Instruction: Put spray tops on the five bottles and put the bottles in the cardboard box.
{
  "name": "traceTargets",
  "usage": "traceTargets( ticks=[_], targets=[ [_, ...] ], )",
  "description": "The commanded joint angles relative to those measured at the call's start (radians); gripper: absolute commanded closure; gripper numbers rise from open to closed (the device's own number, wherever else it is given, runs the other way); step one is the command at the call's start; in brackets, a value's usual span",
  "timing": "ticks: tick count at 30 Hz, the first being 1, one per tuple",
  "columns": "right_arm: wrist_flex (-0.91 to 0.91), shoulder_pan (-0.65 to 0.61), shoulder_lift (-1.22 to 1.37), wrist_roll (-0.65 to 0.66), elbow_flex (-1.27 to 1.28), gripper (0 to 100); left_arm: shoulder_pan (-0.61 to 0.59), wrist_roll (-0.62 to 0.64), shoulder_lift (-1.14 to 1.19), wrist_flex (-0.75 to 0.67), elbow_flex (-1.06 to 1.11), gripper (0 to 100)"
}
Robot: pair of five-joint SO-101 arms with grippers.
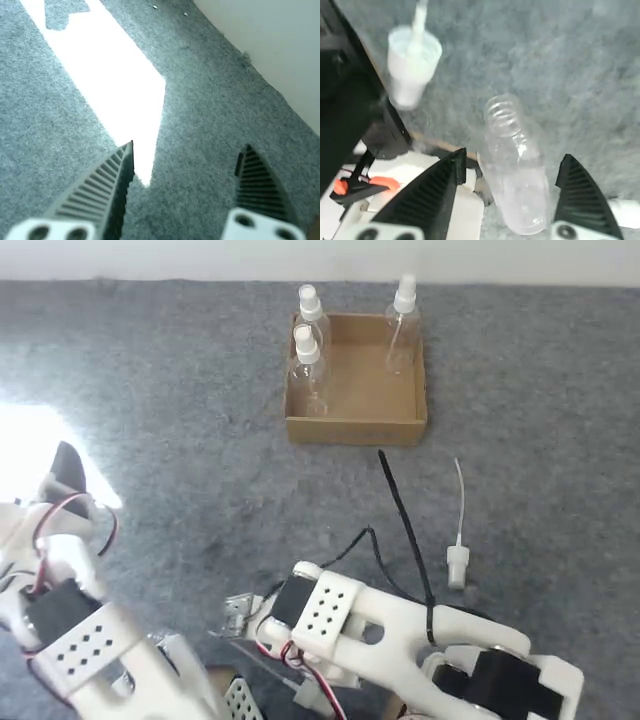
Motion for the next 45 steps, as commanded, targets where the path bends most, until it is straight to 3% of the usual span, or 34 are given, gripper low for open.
traceTargets(
  ticks=[1,7,24,32,39,45],
  targets=[
    [0.01,0.071,-0.047,0.025,0.025,71.6,-0.005,0.009,-0.008,-0.029,-0.007,70],
    [0.01,0.133,-0.047,0.118,0.029,71.6,-0.005,0.009,-0.008,-0.029,-0.007,70],
    [-0.134,0.134,0.131,0.123,0.032,72.1,0.0,0.009,-0.008,-0.029,-0.007,70],
    [-0.137,0.134,0.13,0.123,0.029,85.1,0.0,0.009,-0.008,-0.029,-0.007,70],
    [-0.053,0.143,0.128,0.117,-0.063,85.3,0.0,0.009,-0.008,-0.029,-0.007,70],
    [0.107,0.243,0.128,0.115,-0.31,85.3,0.0,0.009,-0.008,-0.029,-0.007,70]
  ],
)
